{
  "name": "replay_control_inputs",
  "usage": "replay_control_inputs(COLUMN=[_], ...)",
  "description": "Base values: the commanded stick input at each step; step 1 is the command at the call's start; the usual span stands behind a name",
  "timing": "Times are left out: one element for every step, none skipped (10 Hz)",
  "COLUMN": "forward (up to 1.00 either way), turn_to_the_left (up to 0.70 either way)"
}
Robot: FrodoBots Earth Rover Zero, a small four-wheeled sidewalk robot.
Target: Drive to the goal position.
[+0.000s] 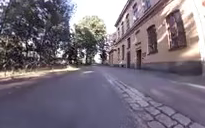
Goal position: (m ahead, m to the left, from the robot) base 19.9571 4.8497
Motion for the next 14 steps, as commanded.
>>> replay_control_inputs(forward=[0.45,0.45,0.45,0.45,0.45,0.45,0.45,0.45,0.45,0.45,0.45,0.45,0.45,0.45], turn_to_the_left=[0.00,0.00,0.00,0.00,0.00,0.00,0.00,0.00,0.00,0.00,0.00,0.00,0.00,0.00])
